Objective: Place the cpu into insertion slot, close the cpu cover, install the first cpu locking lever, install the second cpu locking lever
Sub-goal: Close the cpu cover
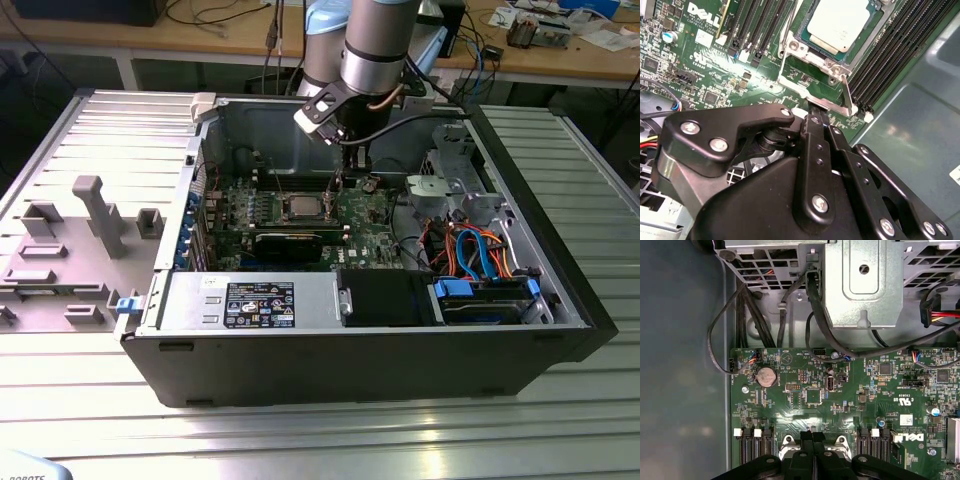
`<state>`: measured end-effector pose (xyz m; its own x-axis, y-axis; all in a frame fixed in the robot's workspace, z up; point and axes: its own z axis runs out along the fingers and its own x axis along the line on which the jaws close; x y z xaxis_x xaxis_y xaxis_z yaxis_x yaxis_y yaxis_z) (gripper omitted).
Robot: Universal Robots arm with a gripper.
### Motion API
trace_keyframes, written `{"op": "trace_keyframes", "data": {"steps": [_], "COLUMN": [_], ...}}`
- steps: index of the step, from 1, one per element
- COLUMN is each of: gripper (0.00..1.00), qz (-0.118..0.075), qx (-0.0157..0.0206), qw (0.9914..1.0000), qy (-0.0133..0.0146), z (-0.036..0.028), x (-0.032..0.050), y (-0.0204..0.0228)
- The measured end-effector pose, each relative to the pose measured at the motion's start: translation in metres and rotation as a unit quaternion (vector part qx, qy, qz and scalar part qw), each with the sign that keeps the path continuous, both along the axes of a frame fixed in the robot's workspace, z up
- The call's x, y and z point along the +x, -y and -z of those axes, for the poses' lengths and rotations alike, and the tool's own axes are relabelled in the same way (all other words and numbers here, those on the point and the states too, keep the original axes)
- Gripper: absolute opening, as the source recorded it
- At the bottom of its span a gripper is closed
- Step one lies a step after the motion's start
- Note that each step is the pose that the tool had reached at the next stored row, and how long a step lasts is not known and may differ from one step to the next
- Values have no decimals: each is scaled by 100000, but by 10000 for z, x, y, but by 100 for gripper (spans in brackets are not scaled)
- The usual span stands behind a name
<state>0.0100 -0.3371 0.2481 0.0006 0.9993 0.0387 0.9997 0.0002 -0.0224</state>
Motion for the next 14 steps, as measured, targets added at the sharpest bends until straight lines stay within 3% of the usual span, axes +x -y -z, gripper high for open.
{"op": "trace_keyframes", "data": {"steps": [14], "gripper": [11], "qz": [12], "qx": [1], "qw": [100000], "qy": [-2], "z": [0], "x": [-38], "y": [0]}}
